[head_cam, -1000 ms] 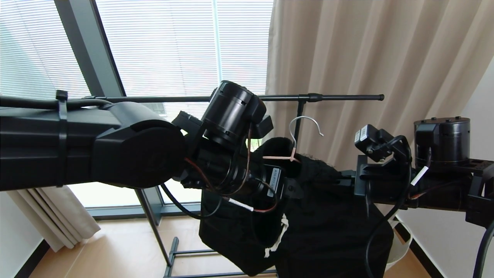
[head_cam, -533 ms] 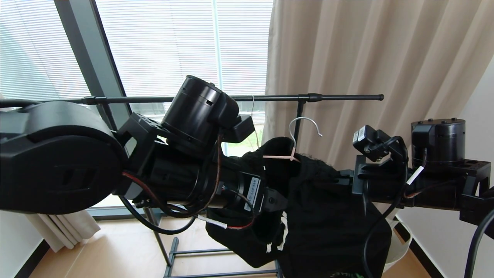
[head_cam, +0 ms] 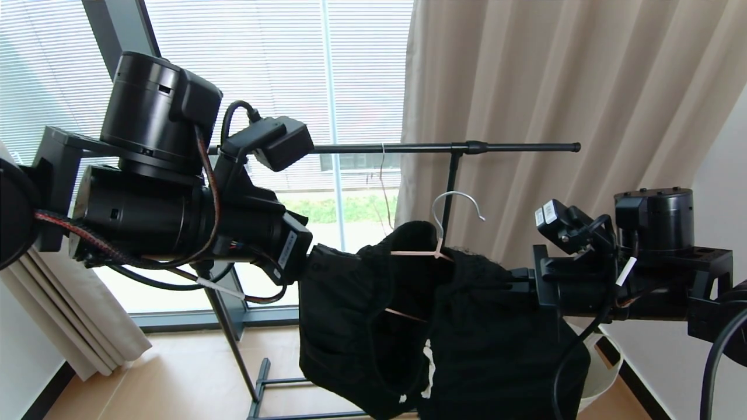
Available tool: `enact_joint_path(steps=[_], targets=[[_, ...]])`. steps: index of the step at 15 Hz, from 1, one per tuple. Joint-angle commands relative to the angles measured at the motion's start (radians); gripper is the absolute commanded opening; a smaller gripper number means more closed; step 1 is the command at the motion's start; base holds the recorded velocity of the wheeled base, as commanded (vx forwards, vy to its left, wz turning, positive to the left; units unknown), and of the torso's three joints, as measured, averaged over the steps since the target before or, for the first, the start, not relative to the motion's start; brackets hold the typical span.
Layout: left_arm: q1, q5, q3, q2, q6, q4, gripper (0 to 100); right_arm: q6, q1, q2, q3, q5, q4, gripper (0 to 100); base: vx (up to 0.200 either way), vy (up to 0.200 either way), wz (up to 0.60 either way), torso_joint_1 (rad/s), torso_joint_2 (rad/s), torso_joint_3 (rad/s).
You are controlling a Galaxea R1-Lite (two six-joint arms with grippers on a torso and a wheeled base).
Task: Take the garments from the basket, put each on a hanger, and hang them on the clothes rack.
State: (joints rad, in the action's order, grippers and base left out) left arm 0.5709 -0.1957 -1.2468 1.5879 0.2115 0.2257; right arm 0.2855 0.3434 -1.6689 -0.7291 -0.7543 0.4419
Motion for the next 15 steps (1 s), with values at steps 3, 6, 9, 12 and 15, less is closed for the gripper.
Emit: enact_joint_path(steps=[3,6,9,12,15], targets=[[-0.112,-0.264,0.115,0.047,0.223,-0.123,100,0.006,-0.003,-0.002,0.01,-0.017,0.0,0,0.0,0.0,0.0,0.0,0.0,0.0],[-0.126,-0.407,0.116,0.093,0.338,-0.123,100,0.007,-0.003,0.0,0.016,-0.019,0.0,0,0.0,0.0,0.0,0.0,0.0,0.0],[-0.143,-0.508,0.115,0.153,0.54,-0.123,100,0.007,-0.003,0.014,0.027,-0.059,0.003,0,0.0,0.0,0.0,0.0,0.0,0.0],[-0.14,-0.511,0.099,0.216,0.574,-0.138,100,0.007,-0.001,0.028,0.039,-0.094,0.004,0,0.0,0.0,0.0,0.0,0.0,0.0],[-0.137,-0.513,0.099,0.248,0.563,-0.192,100,0.011,0.006,0.035,0.05,-0.105,0.006,0,0.0,0.0,0.0,0.0,0.0,0.0]])
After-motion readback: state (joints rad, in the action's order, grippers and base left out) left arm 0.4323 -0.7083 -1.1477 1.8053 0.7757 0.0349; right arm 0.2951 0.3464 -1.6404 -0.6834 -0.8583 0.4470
